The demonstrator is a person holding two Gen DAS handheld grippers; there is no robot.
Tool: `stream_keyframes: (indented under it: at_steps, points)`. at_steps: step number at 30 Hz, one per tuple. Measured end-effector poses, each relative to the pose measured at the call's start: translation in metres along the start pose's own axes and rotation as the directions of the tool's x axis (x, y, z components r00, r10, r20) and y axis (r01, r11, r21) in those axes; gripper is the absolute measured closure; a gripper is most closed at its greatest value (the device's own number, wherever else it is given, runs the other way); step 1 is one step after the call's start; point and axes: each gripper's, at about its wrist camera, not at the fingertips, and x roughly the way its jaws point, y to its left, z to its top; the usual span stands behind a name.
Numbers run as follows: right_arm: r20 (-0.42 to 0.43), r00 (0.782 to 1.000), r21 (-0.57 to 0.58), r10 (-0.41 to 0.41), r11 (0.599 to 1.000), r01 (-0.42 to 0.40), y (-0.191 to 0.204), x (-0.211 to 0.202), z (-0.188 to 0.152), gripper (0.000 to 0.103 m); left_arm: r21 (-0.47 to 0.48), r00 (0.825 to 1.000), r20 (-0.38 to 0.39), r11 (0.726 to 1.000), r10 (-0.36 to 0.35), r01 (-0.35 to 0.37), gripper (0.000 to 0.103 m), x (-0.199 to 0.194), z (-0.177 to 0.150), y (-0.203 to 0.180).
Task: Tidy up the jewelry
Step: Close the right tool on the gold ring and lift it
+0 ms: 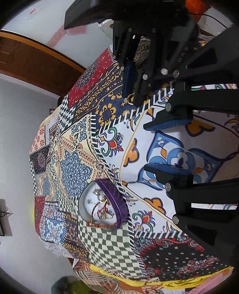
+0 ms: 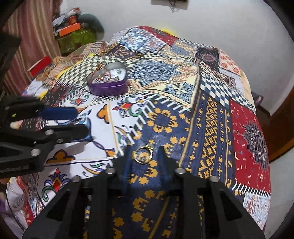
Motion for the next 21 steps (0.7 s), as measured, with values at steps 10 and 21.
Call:
stream_keyframes:
  at_steps: [10,21]
  points:
    - [0.015,0.999,0.074,0.037,0.997,-0.038,-0.018,-0.003,0.003,0.097,0.005,1.0,-0.001,1.0,-0.025,0.025,0.075,0.018,0.015,-0.002]
    - [0.011,0.995,0.162,0.099,0.982,-0.1,-0.047,-0.005,0.0,0.097,0.033,1.0,0.012,0.999,-0.003,0.003,0.078,0.035,0.027,-0.009]
